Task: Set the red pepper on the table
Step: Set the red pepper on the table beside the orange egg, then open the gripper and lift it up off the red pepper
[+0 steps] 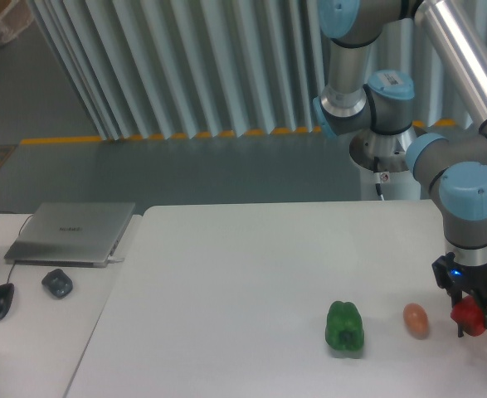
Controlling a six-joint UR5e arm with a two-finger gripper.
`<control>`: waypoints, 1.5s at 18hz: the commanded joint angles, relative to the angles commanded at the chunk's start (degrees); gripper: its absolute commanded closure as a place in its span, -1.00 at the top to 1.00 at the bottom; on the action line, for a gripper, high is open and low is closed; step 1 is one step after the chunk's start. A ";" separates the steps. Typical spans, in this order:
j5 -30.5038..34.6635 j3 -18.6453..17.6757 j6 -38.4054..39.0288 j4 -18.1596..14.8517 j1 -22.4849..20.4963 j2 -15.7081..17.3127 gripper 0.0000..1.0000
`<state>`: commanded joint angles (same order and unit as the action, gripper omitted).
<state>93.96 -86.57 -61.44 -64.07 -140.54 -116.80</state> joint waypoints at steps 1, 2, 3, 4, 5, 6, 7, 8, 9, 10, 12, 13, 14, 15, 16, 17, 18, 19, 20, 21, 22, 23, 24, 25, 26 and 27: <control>-0.09 -0.44 0.00 0.00 0.00 0.00 -0.08; 0.00 -0.79 0.00 0.00 0.00 -0.18 -0.08; 0.00 -0.88 0.00 0.00 0.00 -0.26 -0.08; 0.00 -0.88 0.00 0.09 0.00 -0.35 -0.08; 0.00 -0.88 0.00 0.00 0.00 -0.35 -0.07; 0.00 -0.88 0.00 0.09 0.00 -0.35 0.02; 0.00 -0.79 0.09 0.09 0.00 -0.27 0.13; 0.00 -0.79 0.09 0.09 0.00 -0.27 0.15; 0.09 -0.79 0.09 0.09 0.00 -0.18 0.31; 0.09 -0.79 -0.08 0.17 0.09 -0.18 0.66; 0.09 -0.70 -0.17 0.26 0.09 0.09 0.89; 0.09 -0.70 -0.26 0.26 0.09 0.17 0.91; 0.09 -0.62 -0.17 0.26 0.00 0.26 0.97; 0.09 -0.53 -0.26 0.26 0.09 0.35 0.98; 0.09 -0.35 -0.44 0.26 0.09 0.52 0.99; 0.09 0.00 -0.79 0.26 0.09 1.13 1.00; 0.00 0.26 -1.22 0.44 0.09 1.84 1.00; -0.09 0.70 -2.10 1.14 0.09 2.28 1.00; -0.09 1.31 -5.07 1.23 0.09 3.07 1.00; -0.09 1.49 -7.18 1.23 0.09 3.42 1.00; 0.09 1.49 -10.60 1.23 0.09 4.12 1.00; 0.26 1.76 -13.16 1.06 0.09 4.22 1.00; 0.44 1.67 -15.62 0.88 0.17 4.48 1.00; 0.26 1.58 -16.34 0.70 0.18 4.92 1.00; 0.09 1.50 -17.13 0.44 0.09 5.36 1.00; 0.17 1.41 -18.96 -0.34 0.00 5.62 1.00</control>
<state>94.13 -85.17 -80.40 -64.42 -140.54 -111.18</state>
